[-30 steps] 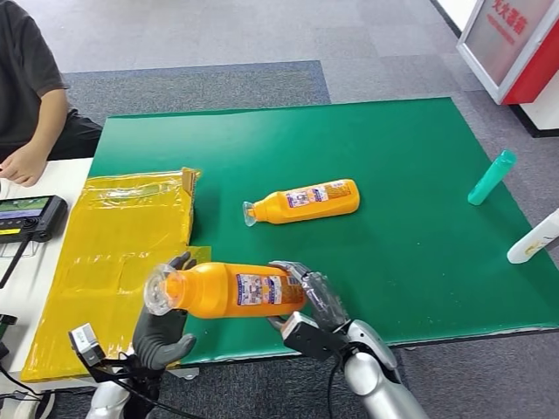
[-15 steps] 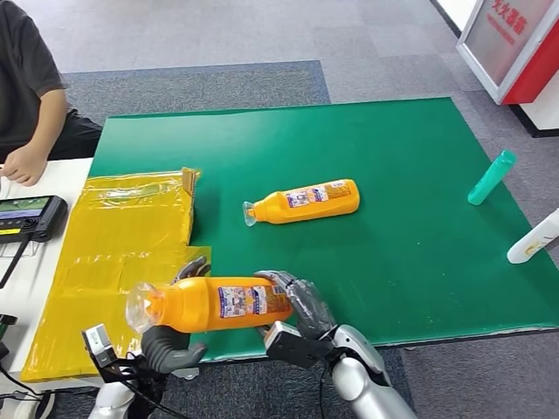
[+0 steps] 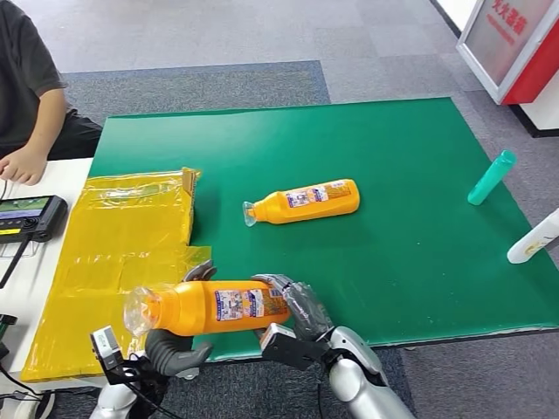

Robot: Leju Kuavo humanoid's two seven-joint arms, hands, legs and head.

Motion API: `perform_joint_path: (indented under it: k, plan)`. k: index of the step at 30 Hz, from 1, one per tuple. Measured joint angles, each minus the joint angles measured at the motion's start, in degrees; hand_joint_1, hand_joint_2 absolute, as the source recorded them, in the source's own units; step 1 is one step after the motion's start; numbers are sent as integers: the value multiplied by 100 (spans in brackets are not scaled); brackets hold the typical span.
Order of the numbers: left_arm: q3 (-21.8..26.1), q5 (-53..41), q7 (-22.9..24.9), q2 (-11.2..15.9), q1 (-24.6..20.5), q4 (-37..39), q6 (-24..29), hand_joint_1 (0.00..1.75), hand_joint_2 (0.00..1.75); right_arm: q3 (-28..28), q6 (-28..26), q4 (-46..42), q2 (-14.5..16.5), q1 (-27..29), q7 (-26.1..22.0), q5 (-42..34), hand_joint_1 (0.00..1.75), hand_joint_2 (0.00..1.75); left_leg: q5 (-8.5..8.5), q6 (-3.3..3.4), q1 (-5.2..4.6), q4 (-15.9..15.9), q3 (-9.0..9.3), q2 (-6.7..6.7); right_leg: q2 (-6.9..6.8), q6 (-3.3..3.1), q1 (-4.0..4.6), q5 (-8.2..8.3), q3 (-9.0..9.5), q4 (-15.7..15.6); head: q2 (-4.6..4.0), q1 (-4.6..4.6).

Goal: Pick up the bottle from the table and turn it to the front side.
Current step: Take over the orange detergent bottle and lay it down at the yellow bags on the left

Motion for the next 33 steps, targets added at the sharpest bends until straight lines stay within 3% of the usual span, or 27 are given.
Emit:
perform_joint_path:
  k: [6, 12, 14, 15, 16, 18, 19, 24, 33]
  plan:
    - [-4, 14, 0, 33, 0, -47, 94, 171, 175, 6, -9, 1, 0, -2, 5, -1, 175, 175, 0, 0, 0, 0, 0, 0, 0, 0, 0, 0, 0, 0, 0, -1]
    - [-3, 2, 0, 33, -6, -72, 180, 175, 175, 27, -13, 1, 0, 6, 5, -2, 175, 175, 0, 0, 0, 0, 0, 0, 0, 0, 0, 0, -1, 0, 0, 0]
    - [-2, -4, 0, 33, -6, -75, 193, 175, 175, 33, -19, 1, 0, 7, 6, -3, 158, 175, 0, 0, 0, 0, 0, 0, 0, 0, 0, 0, 0, 0, 0, 0]
    - [-1, -11, 0, 33, -5, -80, 201, 175, 175, 34, -30, 1, 0, 7, 7, -4, 131, 175, 0, 0, 0, 0, 0, 0, 0, 0, 0, 0, 0, 0, 0, 0]
    - [-1, -20, 0, 33, -4, -88, 212, 175, 175, 35, -44, 1, 0, 7, 8, -5, 87, 175, 0, 0, 0, 0, 0, 0, 0, 0, 0, 0, 0, 0, 0, 0]
    - [-1, -32, 0, 33, -2, -109, 234, 175, 175, 36, -72, 1, 0, 8, 11, -10, 17, 175, 0, 0, 0, 0, 0, 0, 0, 0, 0, 0, 0, 0, 0, -1]
    - [-1, -18, 0, 32, 0, -119, 235, 175, 175, 36, -86, 1, 0, 9, 12, -13, 0, 175, 0, 0, 0, 0, 0, 0, 0, 0, 0, 0, -1, 0, 0, -1]
    - [1, -14, 0, 30, 45, -209, 336, 175, 175, 1, -176, -45, -1, 21, 40, -26, 0, 175, 0, 0, 0, 0, 0, 0, 0, 0, 0, 0, -1, 0, 0, -1]
    - [36, -957, 74, 28, 198, -827, 1668, 175, 175, -268, -293, -327, -7, 232, 121, -24, 0, 175, -1, 0, 0, 0, 0, 0, 0, 0, 0, 0, -2, 0, 0, -1]
